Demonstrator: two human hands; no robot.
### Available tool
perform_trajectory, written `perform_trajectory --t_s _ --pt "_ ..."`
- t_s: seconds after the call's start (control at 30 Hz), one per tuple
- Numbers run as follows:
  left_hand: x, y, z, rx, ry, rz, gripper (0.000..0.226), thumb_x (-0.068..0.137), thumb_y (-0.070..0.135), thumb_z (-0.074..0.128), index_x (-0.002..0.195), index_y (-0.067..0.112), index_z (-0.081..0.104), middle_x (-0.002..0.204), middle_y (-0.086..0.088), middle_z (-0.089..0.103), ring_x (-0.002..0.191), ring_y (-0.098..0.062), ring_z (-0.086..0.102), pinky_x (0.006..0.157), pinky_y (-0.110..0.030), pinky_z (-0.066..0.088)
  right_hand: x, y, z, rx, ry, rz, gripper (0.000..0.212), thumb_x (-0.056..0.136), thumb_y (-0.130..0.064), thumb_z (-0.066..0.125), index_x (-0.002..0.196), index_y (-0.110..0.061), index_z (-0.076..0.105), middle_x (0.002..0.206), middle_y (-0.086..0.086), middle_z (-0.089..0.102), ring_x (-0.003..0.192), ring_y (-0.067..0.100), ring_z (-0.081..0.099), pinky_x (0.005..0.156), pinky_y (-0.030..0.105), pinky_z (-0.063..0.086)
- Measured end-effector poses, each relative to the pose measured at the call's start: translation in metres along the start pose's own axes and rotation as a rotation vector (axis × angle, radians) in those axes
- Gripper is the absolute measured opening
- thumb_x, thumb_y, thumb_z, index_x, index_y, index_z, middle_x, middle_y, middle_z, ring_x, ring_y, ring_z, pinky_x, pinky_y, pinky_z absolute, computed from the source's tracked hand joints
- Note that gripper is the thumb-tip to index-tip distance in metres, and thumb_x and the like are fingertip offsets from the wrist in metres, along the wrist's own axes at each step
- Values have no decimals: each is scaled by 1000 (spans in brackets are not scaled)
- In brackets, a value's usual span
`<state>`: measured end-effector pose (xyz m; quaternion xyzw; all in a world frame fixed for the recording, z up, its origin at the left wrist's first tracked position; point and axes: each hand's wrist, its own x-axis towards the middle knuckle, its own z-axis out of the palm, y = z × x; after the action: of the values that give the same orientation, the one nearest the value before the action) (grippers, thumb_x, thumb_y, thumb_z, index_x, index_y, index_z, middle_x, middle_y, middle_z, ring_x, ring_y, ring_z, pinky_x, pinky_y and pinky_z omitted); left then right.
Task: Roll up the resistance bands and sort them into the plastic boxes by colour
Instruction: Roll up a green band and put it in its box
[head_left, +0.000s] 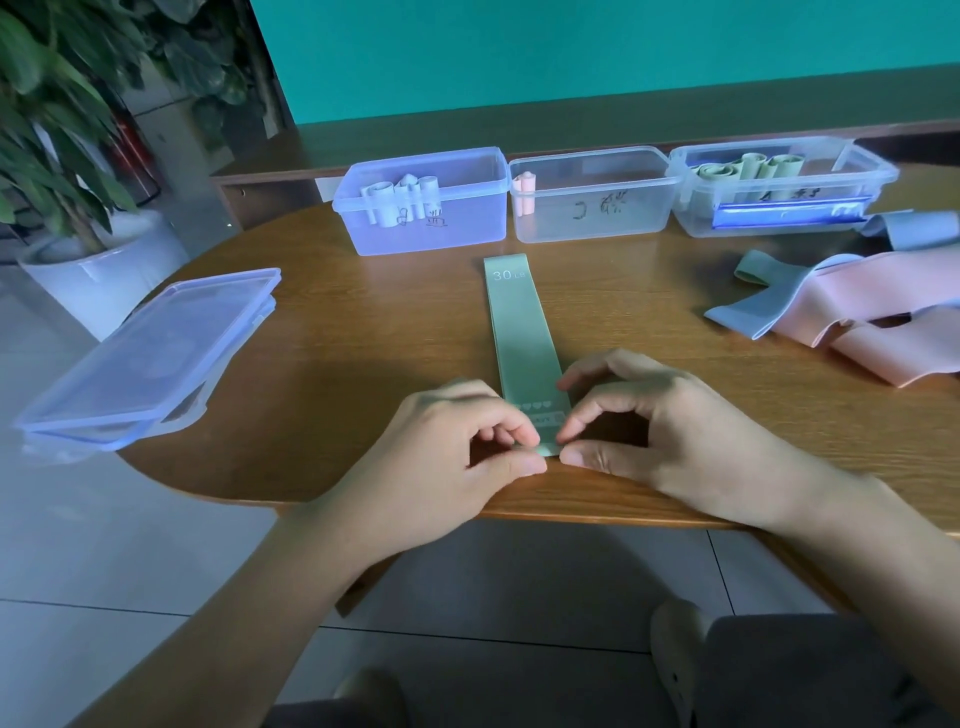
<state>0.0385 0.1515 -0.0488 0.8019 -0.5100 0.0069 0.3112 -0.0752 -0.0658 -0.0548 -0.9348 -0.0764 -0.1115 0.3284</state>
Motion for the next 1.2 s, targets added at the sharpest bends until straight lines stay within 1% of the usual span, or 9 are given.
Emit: perform_trajectory --t_s 0.23,0.37,0.47,0.53,0.6,0.73,0.87,1.07,1.2 --pt "4 0 1 38 75 -37 23 85 45 65 87 25 76 84 18 62 85 -4 61 66 -7 44 3 2 4 -33 82 -30 17 91 -40 66 94 -28 78 121 -14 55 117 5 56 96 18 45" --pt "5 0 2 51 122 -66 19 85 42 71 86 25 76 80 21 59 83 -1 60 65 -5 43 3 2 7 -102 121 -73 21 94 -42 62 92 -26 76 123 -11 53 113 6 57 94 30 50" --pt "6 1 2 17 160 -76 8 84 31 77 83 24 75 78 24 57 83 0 60 65 -5 43 2 1 8 -157 119 -91 26 97 -43 57 94 -25 75 127 -9 51 115 7 56 90 39 54" --pt "6 2 3 3 147 -55 2 86 23 77 85 22 76 81 19 61 85 -2 60 67 -6 44 1 0 8 -207 115 -109 27 98 -43 56 96 -23 75 130 -7 50 117 9 56 89 42 55" --pt "5 0 5 22 112 -17 5 90 19 72 91 20 77 88 13 67 90 -3 61 73 -7 46 1 -1 8 -245 117 -122 27 98 -41 56 96 -23 75 133 -6 49 117 10 56 88 44 56" --pt "5 -4 5 66 70 29 14 96 22 65 101 19 77 99 11 68 96 -2 60 81 -7 46 1 0 12 -270 152 -118 29 98 -42 56 97 -22 77 133 -5 51 113 11 58 84 44 58" --pt "3 -3 4 59 38 1 21 90 34 70 105 21 76 98 15 62 93 2 56 77 -2 38 2 1 12 -199 191 -84 24 96 -41 59 104 -23 73 132 -6 51 116 11 59 89 42 56" --pt "4 -3 5 105 46 0 27 93 40 62 109 23 76 103 15 62 90 11 53 80 1 39 2 2 10 -182 119 -93 28 96 -45 58 109 -26 75 126 -12 55 117 8 58 94 39 54" --pt "4 -3 5 119 77 3 31 92 42 60 108 23 78 102 13 62 92 3 56 81 -1 42 4 4 9 -180 120 -105 26 96 -40 60 110 -26 77 123 -11 57 114 7 59 93 38 54"
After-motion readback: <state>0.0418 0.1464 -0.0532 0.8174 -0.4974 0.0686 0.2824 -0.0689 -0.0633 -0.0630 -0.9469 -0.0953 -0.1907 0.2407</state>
